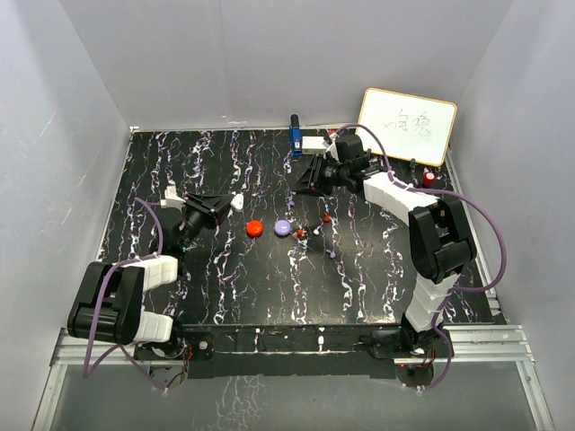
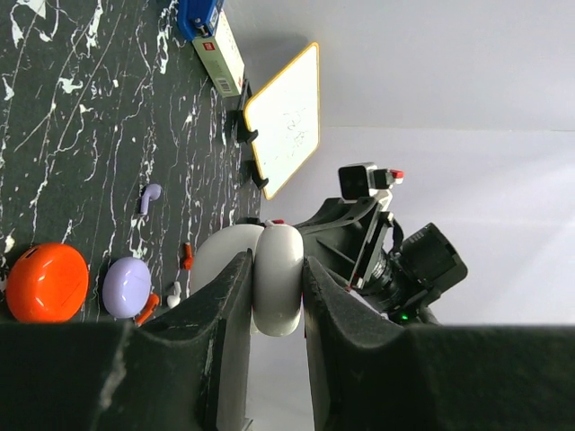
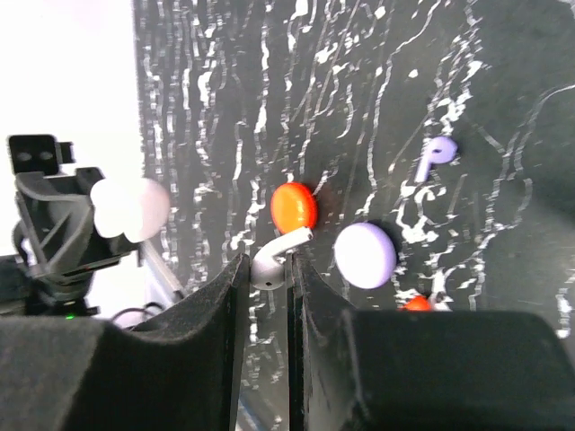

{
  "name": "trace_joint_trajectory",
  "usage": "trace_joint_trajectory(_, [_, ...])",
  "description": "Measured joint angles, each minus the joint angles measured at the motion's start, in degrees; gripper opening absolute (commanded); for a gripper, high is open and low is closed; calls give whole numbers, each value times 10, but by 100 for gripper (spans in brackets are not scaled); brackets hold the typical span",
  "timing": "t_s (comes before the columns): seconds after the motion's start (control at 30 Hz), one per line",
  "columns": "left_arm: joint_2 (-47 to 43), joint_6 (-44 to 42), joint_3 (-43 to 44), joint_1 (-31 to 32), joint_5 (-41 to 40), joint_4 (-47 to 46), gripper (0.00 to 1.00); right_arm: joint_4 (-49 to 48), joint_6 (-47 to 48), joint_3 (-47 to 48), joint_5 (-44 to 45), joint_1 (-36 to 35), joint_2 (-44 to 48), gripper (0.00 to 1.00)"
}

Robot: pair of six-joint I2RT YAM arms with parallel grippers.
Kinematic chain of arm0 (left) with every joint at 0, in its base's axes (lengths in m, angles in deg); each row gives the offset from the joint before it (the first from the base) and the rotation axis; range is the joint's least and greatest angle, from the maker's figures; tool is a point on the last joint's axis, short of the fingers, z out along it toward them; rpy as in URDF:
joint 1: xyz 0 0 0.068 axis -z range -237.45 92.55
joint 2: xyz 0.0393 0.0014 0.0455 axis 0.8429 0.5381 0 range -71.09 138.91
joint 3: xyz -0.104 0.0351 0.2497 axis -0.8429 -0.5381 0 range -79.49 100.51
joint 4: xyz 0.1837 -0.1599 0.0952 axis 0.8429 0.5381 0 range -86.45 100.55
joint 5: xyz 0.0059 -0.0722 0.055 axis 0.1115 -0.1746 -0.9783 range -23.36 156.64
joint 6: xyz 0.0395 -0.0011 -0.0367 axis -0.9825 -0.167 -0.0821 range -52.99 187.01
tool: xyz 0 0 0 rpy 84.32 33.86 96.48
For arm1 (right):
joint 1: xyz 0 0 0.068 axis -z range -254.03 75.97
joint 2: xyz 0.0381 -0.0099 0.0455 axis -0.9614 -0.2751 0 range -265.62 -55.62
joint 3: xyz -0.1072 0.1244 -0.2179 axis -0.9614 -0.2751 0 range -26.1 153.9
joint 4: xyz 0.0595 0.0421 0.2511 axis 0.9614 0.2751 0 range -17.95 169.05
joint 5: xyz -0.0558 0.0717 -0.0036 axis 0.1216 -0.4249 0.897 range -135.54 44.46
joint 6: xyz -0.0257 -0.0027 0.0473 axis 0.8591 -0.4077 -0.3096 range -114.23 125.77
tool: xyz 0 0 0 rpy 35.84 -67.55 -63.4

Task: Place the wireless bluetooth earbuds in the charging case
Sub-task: Pick up the earbud from the center of the board, then place the earbud in the charging case.

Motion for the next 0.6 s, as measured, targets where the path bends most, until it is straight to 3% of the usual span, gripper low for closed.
trace_joint_trajectory(0.27, [4,3,11,0,2,-13,0,-83,-114,-45,-61,7,0,0])
trace_joint_trajectory(0.6, [33,8,18,0,5,-43,0,-175,-188,-82,-96,9,0,0])
